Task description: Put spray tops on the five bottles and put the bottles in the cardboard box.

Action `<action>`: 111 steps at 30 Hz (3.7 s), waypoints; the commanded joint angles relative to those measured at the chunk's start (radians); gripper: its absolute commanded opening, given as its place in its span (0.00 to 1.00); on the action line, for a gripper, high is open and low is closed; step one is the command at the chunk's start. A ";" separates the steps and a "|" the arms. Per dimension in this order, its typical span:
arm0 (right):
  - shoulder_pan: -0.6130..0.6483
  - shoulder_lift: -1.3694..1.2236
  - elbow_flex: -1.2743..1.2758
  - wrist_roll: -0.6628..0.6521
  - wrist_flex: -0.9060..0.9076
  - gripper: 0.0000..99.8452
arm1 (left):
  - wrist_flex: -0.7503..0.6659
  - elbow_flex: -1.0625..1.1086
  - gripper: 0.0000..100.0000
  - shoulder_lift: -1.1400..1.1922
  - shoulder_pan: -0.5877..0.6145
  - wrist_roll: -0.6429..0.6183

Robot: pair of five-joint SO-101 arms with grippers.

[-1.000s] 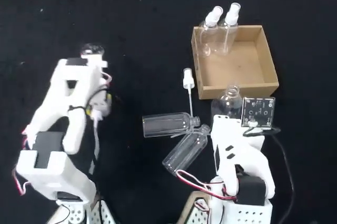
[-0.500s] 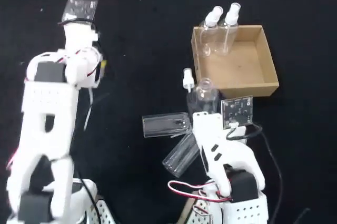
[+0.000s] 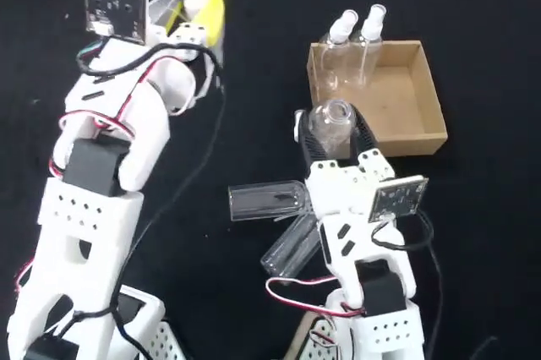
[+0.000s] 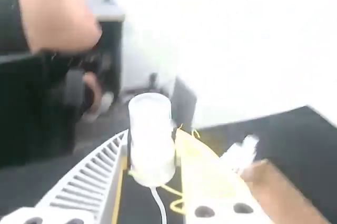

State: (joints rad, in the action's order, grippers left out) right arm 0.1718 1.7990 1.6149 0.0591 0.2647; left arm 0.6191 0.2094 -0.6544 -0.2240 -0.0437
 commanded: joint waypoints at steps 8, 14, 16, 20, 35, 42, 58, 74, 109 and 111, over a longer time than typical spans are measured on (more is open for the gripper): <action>0.184 0.042 0.071 -0.077 -0.120 0.01 | -0.087 -0.087 0.03 -0.035 -0.119 -0.020; 0.213 0.041 0.071 -0.155 -0.104 0.01 | -0.084 -0.120 0.03 -0.035 -0.143 -0.015; 0.213 0.044 0.071 -0.155 -0.089 0.01 | -0.089 -0.114 0.03 -0.035 -0.143 -0.017; 0.213 0.044 0.071 -0.155 -0.091 0.01 | -0.091 -0.119 0.03 -0.035 -0.143 -0.018; 0.209 0.038 0.071 -0.155 -0.091 0.01 | -0.080 0.079 0.03 -0.480 -0.294 -0.061; 0.209 0.038 0.071 -0.155 -0.091 0.01 | -0.060 0.081 0.03 -0.407 -0.351 -0.034; 0.207 0.038 0.071 -0.155 -0.089 0.01 | 0.118 -0.067 0.03 -0.270 -0.360 -0.005; 0.207 0.038 0.071 -0.155 -0.089 0.01 | 0.107 -0.027 0.03 -0.470 -0.361 -0.097; 0.207 0.045 0.071 -0.155 -0.091 0.01 | 0.043 0.170 0.03 -0.256 -0.361 -0.026; 0.207 0.042 0.071 -0.155 -0.091 0.01 | 0.041 0.197 0.03 -0.256 -0.361 -0.028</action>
State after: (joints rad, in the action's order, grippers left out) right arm 0.3698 1.7990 1.6901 -0.0898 0.1726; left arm 0.6805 0.3874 -0.9030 -0.5831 -0.0775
